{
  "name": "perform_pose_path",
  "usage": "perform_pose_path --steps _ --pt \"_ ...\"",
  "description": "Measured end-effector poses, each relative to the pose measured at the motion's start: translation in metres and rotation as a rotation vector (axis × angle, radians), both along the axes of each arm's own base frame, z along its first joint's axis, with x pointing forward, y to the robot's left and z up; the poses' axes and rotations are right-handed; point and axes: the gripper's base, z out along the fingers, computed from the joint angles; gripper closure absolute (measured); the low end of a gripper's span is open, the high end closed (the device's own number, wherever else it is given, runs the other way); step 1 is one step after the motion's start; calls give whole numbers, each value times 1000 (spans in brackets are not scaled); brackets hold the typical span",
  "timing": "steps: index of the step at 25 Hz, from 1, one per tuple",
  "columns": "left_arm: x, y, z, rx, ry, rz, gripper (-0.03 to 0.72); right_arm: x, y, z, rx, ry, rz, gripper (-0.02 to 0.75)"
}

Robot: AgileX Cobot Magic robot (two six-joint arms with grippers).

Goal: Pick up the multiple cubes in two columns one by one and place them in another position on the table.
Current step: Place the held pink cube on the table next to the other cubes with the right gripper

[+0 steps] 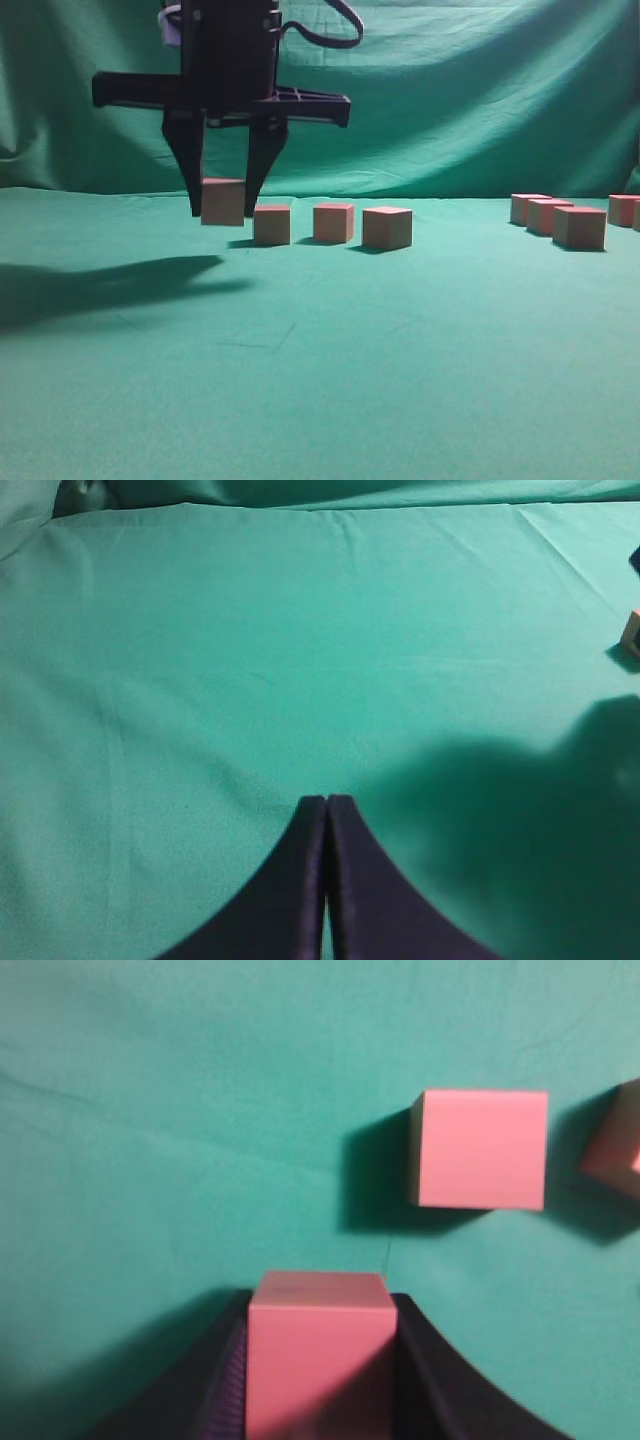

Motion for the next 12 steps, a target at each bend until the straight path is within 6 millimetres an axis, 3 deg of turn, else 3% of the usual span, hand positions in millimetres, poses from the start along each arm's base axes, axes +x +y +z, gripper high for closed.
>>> perform_pose_path --steps 4,12 --pt "0 0 0 0 0 0 688 2 1 -11 -7 15 -36 457" --pt "0 0 0 0 0 0 688 4 2 -15 -1 3 -62 457"
